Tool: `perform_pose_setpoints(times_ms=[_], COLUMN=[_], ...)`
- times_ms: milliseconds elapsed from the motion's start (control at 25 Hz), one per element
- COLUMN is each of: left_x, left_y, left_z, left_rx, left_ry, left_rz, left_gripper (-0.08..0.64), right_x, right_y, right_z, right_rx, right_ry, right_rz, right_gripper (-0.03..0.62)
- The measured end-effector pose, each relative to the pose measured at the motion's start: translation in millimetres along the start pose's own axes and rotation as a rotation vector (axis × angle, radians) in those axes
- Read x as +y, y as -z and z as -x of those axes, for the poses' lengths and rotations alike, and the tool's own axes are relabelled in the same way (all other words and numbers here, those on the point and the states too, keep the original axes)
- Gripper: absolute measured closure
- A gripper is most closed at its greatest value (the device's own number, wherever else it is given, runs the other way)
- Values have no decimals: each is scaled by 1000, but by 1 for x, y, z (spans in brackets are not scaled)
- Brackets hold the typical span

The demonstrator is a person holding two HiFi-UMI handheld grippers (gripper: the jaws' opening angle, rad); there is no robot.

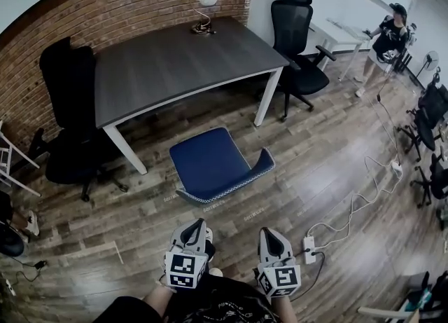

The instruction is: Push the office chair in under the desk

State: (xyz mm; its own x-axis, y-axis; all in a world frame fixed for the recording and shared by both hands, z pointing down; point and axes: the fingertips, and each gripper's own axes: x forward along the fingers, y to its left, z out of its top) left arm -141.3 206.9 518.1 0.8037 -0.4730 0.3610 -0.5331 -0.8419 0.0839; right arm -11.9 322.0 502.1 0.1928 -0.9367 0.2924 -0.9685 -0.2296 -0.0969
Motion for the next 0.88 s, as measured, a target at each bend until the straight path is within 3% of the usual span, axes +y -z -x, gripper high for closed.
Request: perform_pose_setpoints(times_ms=[280, 480, 600, 880], left_x=[21, 20, 24, 28], left_y=[-16, -27, -30, -28], left_z=[-51, -81, -95, -132], left_rx=[27, 48, 61, 132], left_ry=[10, 86, 118, 230], left_rz=[1, -26, -35, -19], left_gripper=[554, 553, 553, 553], right_x=[-25, -38, -44, -52], right_y=[-14, -23, -29, -31], right_z=[-47, -82, -100, -133], right_rx=[27, 51, 43, 90], right_ry=[9, 9, 13, 32], right_rz=[-6, 35, 13, 59], right_gripper=[588, 588, 588, 588])
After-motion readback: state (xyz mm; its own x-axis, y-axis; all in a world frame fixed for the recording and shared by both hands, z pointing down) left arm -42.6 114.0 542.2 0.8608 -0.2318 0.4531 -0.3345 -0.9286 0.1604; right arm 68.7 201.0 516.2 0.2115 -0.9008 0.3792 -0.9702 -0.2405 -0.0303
